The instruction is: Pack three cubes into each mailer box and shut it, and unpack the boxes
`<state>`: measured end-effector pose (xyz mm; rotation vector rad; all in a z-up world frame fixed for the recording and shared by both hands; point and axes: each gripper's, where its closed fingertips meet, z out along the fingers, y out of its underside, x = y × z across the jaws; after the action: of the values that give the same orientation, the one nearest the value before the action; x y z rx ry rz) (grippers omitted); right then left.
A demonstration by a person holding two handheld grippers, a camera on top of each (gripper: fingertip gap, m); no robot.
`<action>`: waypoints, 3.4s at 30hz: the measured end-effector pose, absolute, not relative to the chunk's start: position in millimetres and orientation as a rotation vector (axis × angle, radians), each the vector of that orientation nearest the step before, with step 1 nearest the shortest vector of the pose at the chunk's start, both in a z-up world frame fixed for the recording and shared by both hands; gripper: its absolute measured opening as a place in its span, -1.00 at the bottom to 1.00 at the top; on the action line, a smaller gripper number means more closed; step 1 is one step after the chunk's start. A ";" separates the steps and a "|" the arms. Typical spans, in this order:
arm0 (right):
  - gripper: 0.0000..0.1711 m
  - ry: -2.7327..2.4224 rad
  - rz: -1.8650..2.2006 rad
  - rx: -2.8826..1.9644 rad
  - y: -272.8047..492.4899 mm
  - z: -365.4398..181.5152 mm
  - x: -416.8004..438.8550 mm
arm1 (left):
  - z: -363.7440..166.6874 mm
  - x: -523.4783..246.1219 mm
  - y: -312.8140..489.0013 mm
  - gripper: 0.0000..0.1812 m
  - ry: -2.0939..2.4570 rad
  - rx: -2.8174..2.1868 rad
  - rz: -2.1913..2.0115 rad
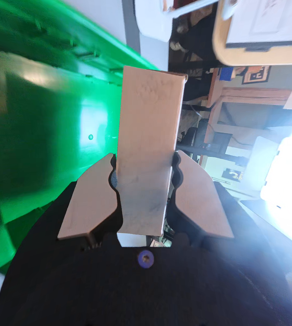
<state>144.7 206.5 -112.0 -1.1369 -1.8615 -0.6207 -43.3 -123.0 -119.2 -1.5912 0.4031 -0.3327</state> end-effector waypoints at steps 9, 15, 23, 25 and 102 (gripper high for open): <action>-0.24 -1.947 -0.589 -1.213 257.8 -191.8 133.7 | -138.6 -47.5 -116.8 -0.35 0.413 -1.651 -0.281; -0.14 -2.016 -0.408 -1.447 255.4 -200.9 126.2 | -144.3 -48.0 -114.3 -0.35 0.415 -1.671 -0.268; -0.14 -2.073 -0.467 -1.546 266.5 -213.5 136.5 | -146.5 -48.4 -112.5 -0.36 0.402 -1.681 -0.243; -0.27 -2.006 -0.500 -1.535 276.1 -209.6 137.5 | -144.7 -49.9 -111.6 -0.36 0.397 -1.677 -0.228; -0.31 -1.634 0.903 -1.313 -10.3 -157.3 100.3 | -98.0 -322.0 -104.4 0.44 0.929 -2.681 0.197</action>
<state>100.3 -10.3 -157.3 -1.3131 -1.6341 0.9027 -322.0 -104.4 -98.0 -2.6807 0.9290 0.1973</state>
